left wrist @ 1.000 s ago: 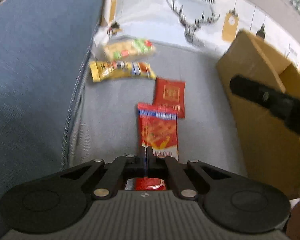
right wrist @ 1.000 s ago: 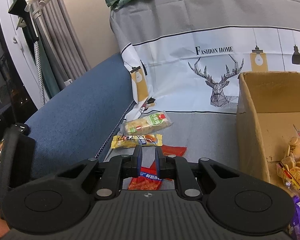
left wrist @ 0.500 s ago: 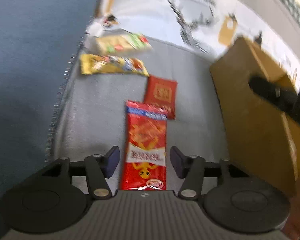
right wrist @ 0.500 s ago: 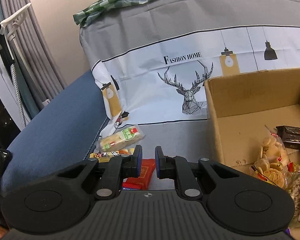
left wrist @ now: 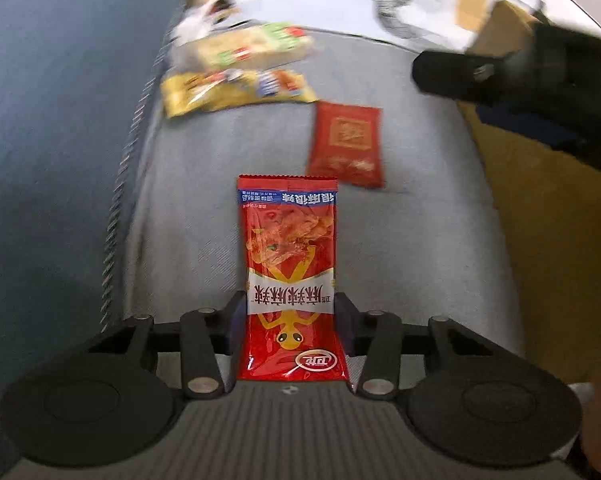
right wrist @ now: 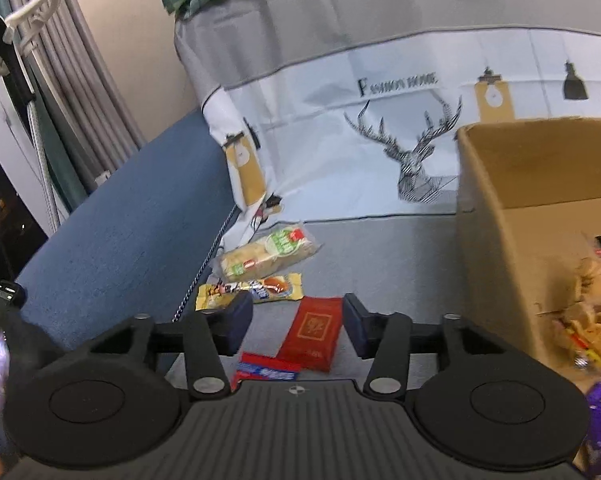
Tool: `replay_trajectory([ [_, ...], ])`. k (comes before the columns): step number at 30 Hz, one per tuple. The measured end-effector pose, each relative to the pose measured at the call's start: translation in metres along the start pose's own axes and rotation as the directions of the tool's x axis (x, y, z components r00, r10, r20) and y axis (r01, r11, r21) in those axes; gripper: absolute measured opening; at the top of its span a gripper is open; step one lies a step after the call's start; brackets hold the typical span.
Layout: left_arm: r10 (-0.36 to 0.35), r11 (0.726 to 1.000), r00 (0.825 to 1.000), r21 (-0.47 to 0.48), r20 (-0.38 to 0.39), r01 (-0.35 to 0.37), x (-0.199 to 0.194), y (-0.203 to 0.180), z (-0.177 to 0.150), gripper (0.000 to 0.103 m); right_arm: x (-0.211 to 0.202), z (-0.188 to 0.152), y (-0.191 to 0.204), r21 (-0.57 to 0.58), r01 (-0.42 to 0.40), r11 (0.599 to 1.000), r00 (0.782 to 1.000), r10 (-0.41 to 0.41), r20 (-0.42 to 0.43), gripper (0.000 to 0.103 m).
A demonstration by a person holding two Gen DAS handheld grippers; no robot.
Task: Organize snacks
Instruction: 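Lift the spicy-strip packet and small red packet with both grippers toward the box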
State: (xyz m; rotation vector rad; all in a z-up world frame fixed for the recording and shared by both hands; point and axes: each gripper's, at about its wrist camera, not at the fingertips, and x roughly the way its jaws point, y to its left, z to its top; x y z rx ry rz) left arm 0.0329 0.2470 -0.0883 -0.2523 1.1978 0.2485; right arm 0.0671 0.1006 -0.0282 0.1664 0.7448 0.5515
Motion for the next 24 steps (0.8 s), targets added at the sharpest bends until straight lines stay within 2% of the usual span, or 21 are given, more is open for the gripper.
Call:
replay_trajectory([
  [5, -0.005, 0.998, 1.000, -0.059, -0.025, 0.004, -0.002, 0.008, 0.000, 0.050, 0.055, -0.001, 0.005, -0.035, 0.049, 0.998, 0.995, -0.052, -0.081, 0.059],
  [10, -0.022, 0.997, 0.999, -0.074, -0.033, 0.019, -0.003, 0.012, 0.002, 0.051, 0.102, -0.016, 0.003, -0.068, 0.081, 0.994, 0.980, -0.092, -0.175, 0.065],
  [14, -0.024, 0.997, 0.999, -0.077, -0.035, 0.021, -0.002, 0.012, 0.004, 0.051, 0.119, -0.023, 0.013, -0.157, 0.091, 0.983, 0.976, -0.119, -0.180, 0.083],
  [16, -0.022, 0.997, 0.999, -0.076, -0.035, 0.019, -0.003, 0.011, 0.003, 0.051, 0.124, -0.027, 0.021, -0.232, 0.102, 0.967, 0.975, -0.144, -0.169, 0.085],
  [19, -0.026, 0.997, 0.999, -0.074, -0.033, 0.023, -0.004, 0.012, 0.001, 0.051, 0.125, -0.033, 0.025, -0.292, 0.133, 0.947, 0.977, -0.175, -0.123, 0.071],
  [20, -0.028, 0.997, 0.999, -0.076, -0.033, 0.025, -0.004, 0.012, 0.001, 0.051, 0.123, -0.033, 0.025, -0.294, 0.136, 0.946, 0.978, -0.175, -0.110, 0.056],
  [21, -0.029, 0.997, 0.999, -0.077, -0.033, 0.026, -0.004, 0.013, 0.002, 0.051, 0.121, -0.032, 0.025, -0.298, 0.137, 0.945, 0.979, -0.175, -0.104, 0.046],
  [24, -0.023, 0.997, 0.999, -0.069, -0.031, 0.021, -0.003, 0.011, 0.002, 0.050, 0.115, -0.032, 0.024, -0.311, 0.130, 0.941, 0.980, -0.169, -0.102, 0.043],
])
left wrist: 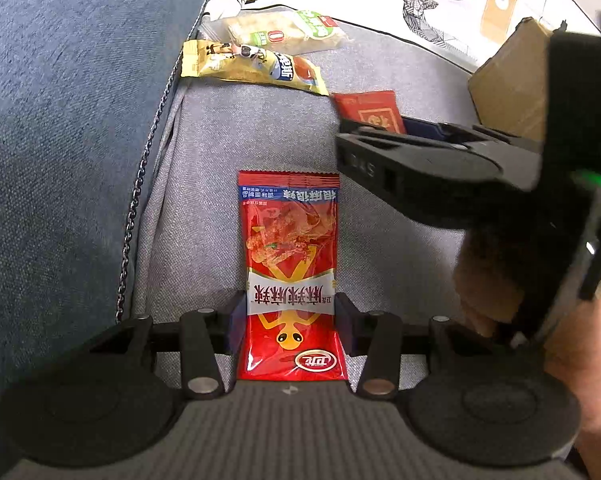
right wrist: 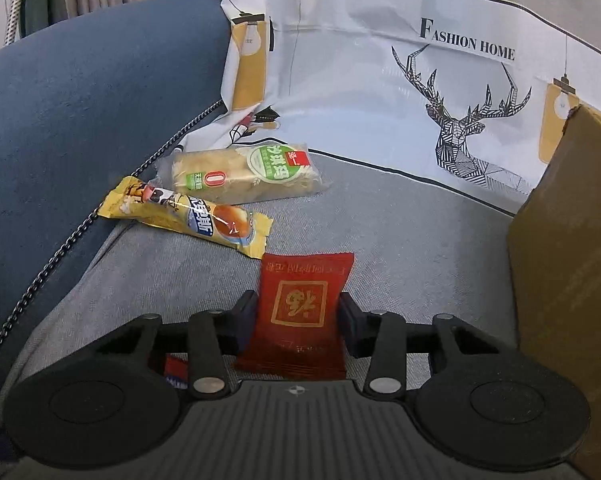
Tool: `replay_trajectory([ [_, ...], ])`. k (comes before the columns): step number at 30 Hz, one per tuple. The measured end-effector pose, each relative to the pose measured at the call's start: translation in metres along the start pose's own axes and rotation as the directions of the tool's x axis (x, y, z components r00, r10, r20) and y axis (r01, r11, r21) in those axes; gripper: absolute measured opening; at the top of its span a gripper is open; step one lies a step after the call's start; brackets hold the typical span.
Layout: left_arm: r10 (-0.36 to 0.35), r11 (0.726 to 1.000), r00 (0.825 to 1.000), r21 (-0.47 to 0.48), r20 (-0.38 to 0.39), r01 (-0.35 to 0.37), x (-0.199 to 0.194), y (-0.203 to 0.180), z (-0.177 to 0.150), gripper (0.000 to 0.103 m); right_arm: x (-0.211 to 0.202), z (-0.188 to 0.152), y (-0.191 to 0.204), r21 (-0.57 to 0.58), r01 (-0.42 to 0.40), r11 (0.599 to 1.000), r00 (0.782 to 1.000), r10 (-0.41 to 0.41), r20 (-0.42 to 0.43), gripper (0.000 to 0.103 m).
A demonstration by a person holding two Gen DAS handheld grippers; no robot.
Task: Organize snacks
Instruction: 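Lift the spicy-strip packet and small red packet with both grippers toward the box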
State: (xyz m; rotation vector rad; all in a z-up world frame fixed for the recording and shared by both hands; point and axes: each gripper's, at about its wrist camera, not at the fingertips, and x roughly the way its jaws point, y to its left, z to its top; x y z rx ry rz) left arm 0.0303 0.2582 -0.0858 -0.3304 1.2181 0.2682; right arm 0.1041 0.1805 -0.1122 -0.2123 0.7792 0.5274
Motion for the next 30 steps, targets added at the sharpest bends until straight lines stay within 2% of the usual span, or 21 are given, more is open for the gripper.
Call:
replay_trajectory([
  [6, 0.008, 1.000, 1.000, 0.003, 0.017, -0.009, -0.004, -0.004, -0.002, 0.050, -0.036, 0.007, -0.008, 0.027, -0.013, 1.000, 0.998, 0.011, 0.068, 0.042],
  [10, 0.021, 1.000, 0.999, 0.014, 0.029, -0.021, -0.007, -0.007, -0.005, 0.050, -0.089, 0.029, -0.016, 0.003, -0.039, 0.999, 0.989, 0.038, 0.142, 0.043],
  [14, 0.017, 1.000, 0.999, 0.023, 0.048, -0.018, -0.012, -0.011, -0.006, 0.050, -0.145, 0.042, -0.037, 0.051, -0.074, 0.996, 0.982, 0.063, 0.179, 0.043],
  [19, 0.018, 0.998, 0.992, 0.051, 0.122, -0.025, -0.025, -0.024, -0.003, 0.049, -0.199, 0.013, -0.063, 0.144, -0.125, 0.982, 0.956, 0.081, 0.282, 0.043],
  [22, -0.011, 0.998, 0.968, 0.057, 0.250, -0.003, -0.050, -0.038, 0.001, 0.049, -0.201, 0.003, -0.080, 0.180, -0.094, 0.979, 0.952, 0.035, 0.303, 0.043],
  [25, -0.033, 0.998, 0.946, 0.057, 0.322, 0.015, -0.069, -0.060, 0.009, 0.049, -0.206, 0.003, -0.097, 0.169, -0.068, 0.983, 0.936, 0.004, 0.353, 0.043],
  [28, -0.066, 0.997, 0.912, 0.068, 0.405, 0.041, -0.090, -0.090, 0.026, 0.049, -0.212, 0.002, -0.114, 0.166, -0.065, 0.984, 0.923, -0.004, 0.386, 0.044],
  [30, -0.115, 0.993, 0.889, 0.059, 0.444, 0.099, -0.100, -0.109, 0.041, 0.049, -0.215, 0.001, -0.126, 0.169, -0.049, 0.984, 0.919, -0.021, 0.393, 0.044],
])
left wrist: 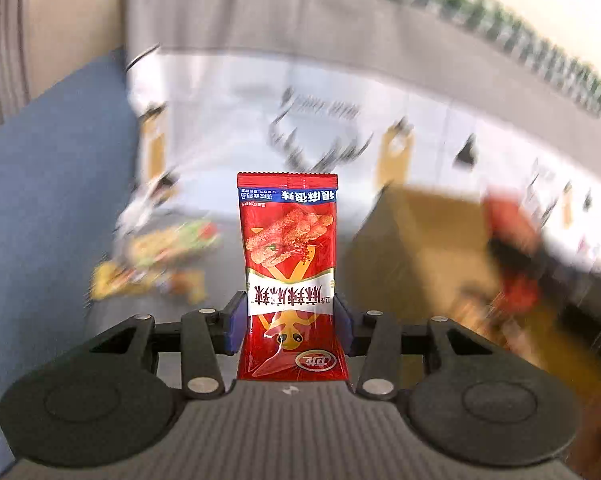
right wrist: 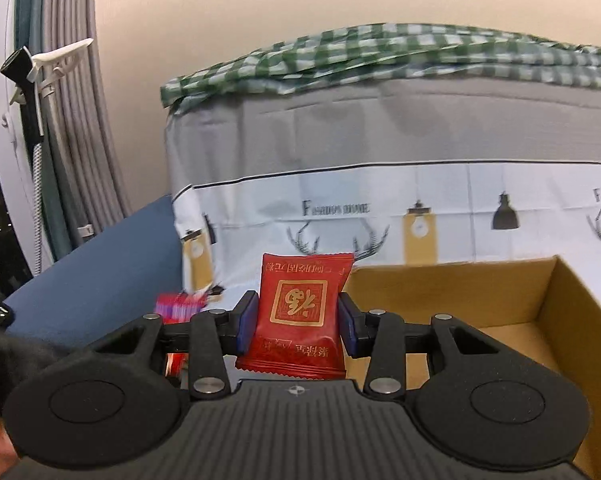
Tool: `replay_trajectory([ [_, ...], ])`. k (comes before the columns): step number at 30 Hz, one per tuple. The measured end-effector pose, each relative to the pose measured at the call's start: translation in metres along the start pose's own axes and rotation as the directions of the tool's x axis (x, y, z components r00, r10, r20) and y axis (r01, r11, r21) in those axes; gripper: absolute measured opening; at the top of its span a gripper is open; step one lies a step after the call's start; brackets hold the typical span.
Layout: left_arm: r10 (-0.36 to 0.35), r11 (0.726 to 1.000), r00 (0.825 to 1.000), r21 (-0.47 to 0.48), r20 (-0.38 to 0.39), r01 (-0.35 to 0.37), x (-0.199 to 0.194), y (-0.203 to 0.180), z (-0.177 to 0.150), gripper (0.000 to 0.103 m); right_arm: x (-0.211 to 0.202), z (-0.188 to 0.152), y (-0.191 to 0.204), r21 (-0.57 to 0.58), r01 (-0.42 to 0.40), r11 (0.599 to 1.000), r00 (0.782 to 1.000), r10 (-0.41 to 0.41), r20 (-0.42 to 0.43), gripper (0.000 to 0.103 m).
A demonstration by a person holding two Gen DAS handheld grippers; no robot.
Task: Organize snacks
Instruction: 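Lift the spicy-strip packet and small red packet with both grippers toward the box, then open both grippers over the box to drop both red packets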
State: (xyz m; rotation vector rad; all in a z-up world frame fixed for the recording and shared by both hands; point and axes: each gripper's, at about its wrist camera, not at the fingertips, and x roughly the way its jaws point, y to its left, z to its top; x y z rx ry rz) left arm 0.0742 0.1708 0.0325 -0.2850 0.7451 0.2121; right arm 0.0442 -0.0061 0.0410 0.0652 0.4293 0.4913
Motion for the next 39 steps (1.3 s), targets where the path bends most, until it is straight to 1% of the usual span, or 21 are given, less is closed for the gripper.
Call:
replay_trajectory([
  [2, -0.043, 0.999, 0.998, -0.026, 0.049, 0.045, 0.002, -0.016, 0.010, 0.049, -0.003, 0.001, -0.012, 0.007, 0.019, 1.000, 1.000, -0.019, 0.011, 0.044],
  [4, -0.081, 0.996, 0.992, -0.024, 0.099, 0.084, 0.004, -0.026, 0.008, 0.049, -0.005, 0.002, -0.024, 0.020, 0.041, 0.999, 0.999, -0.041, 0.020, 0.044],
  [5, -0.096, 0.995, 0.990, -0.014, 0.108, 0.098, 0.007, -0.030, 0.004, 0.049, -0.007, 0.002, -0.032, 0.029, 0.055, 0.998, 0.998, -0.055, 0.023, 0.044],
  [7, -0.101, 0.995, 0.991, -0.019, 0.086, 0.103, 0.012, -0.036, 0.002, 0.049, -0.011, 0.001, -0.046, 0.047, 0.081, 0.996, 0.996, -0.082, 0.022, 0.044],
  [8, -0.120, 0.992, 0.990, -0.016, 0.078, 0.121, 0.016, -0.041, 0.003, 0.049, -0.013, 0.000, -0.055, 0.059, 0.095, 0.994, 0.995, -0.096, 0.019, 0.044],
  [9, -0.138, 0.990, 0.987, -0.004, 0.081, 0.139, 0.019, -0.048, 0.004, 0.049, -0.015, -0.002, -0.063, 0.068, 0.102, 0.992, 0.995, -0.103, 0.017, 0.044],
  [11, -0.146, 0.989, 0.983, 0.036, 0.114, 0.143, 0.026, -0.060, 0.003, 0.049, -0.016, -0.005, -0.076, 0.071, 0.119, 0.990, 0.993, -0.120, 0.007, 0.044],
  [13, -0.172, 0.984, 0.977, 0.068, 0.128, 0.164, 0.028, -0.071, 0.001, 0.049, -0.016, -0.007, -0.085, 0.065, 0.135, 0.989, 0.991, -0.135, 0.002, 0.044],
  [16, -0.242, 0.969, 0.963, 0.081, 0.122, 0.234, 0.032, -0.082, -0.001, 0.049, -0.014, -0.009, -0.095, 0.081, 0.158, 0.984, 0.987, -0.157, -0.013, 0.044],
  [19, -0.298, 0.953, 0.945, 0.101, 0.134, 0.286, 0.032, -0.091, -0.005, 0.049, -0.013, -0.010, -0.101, 0.099, 0.170, 0.980, 0.985, -0.169, -0.018, 0.044],
  [23, -0.365, 0.930, 0.922, 0.090, 0.127, 0.356, 0.033, -0.094, -0.010, 0.049, -0.012, -0.011, -0.103, 0.101, 0.189, 0.977, 0.982, -0.188, -0.021, 0.044],
  [31, -0.395, 0.916, 0.910, 0.134, 0.129, 0.379, 0.029, -0.099, -0.014, 0.049, -0.014, -0.013, -0.104, 0.100, 0.214, 0.972, 0.977, -0.213, -0.020, 0.044],
  [34, -0.382, 0.919, 0.916, 0.154, 0.123, 0.363, 0.027, -0.100, -0.017, 0.049, -0.014, -0.012, -0.105, 0.103, 0.222, 0.970, 0.975, -0.220, -0.022, 0.044],
  [39, -0.382, 0.919, 0.917, 0.155, 0.111, 0.364, 0.030, -0.101, -0.017, 0.049, -0.013, -0.014, -0.104, 0.098, 0.226, 0.969, 0.974, -0.225, -0.025, 0.044],
])
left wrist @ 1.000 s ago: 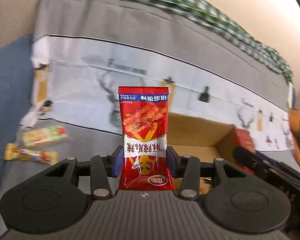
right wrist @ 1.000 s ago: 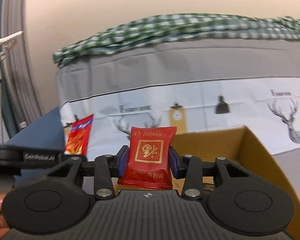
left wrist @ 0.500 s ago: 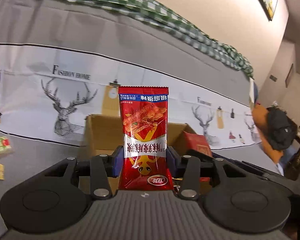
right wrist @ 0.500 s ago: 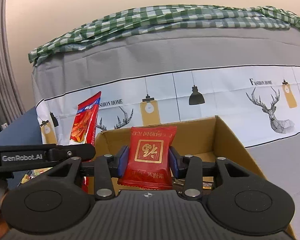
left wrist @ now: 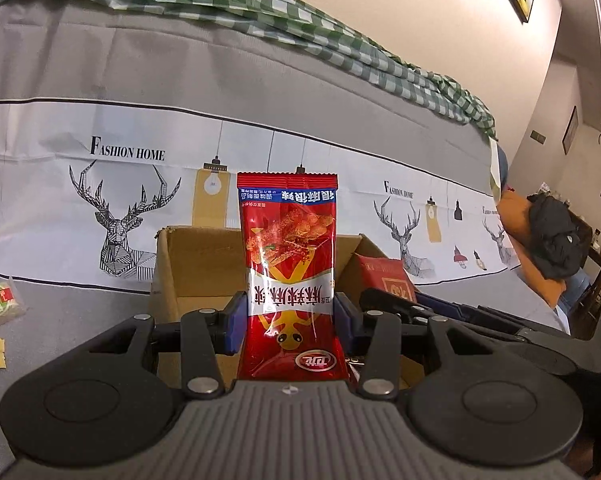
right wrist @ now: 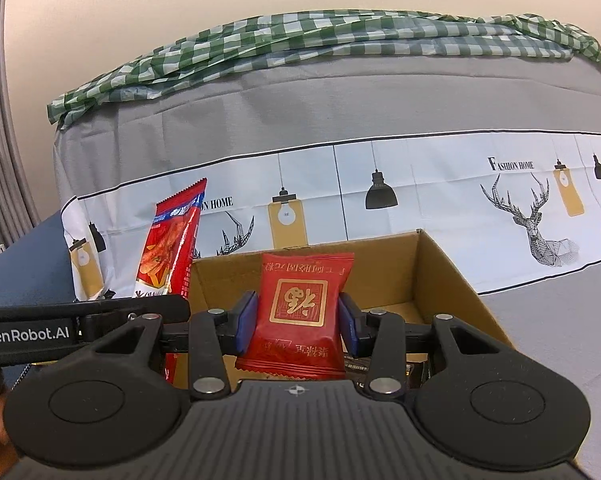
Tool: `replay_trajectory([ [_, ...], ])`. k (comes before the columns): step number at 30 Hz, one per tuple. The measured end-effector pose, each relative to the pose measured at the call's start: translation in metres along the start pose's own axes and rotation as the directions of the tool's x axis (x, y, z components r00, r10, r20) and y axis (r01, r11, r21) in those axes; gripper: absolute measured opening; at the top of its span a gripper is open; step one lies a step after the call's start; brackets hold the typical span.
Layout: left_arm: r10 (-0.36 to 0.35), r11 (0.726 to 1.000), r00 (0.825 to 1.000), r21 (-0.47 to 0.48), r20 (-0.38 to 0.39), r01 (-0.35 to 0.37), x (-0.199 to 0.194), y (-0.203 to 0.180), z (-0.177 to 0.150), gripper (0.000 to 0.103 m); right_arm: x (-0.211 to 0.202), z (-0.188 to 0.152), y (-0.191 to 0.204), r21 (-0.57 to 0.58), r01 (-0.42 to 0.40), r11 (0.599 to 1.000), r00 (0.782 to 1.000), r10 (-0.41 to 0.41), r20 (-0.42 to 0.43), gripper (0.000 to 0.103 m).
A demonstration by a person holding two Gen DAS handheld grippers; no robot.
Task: Organize snacks
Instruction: 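Open both grippers over the box to drop both red packets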
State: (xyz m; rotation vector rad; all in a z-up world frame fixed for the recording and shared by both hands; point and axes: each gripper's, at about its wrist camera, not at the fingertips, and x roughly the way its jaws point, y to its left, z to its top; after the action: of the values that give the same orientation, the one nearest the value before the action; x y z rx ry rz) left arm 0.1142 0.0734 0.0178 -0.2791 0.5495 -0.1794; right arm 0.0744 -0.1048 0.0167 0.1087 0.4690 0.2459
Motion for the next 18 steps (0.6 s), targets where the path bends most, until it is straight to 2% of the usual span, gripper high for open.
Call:
replay_trajectory([
  [18, -0.006, 1.000, 1.000, 0.008, 0.010, 0.006, -0.0022, -0.0007, 0.0013, 0.049, 0.0010, -0.0016, -0.0015, 0.003, 0.031, 1.000, 0.999, -0.031, 0.012, 0.044],
])
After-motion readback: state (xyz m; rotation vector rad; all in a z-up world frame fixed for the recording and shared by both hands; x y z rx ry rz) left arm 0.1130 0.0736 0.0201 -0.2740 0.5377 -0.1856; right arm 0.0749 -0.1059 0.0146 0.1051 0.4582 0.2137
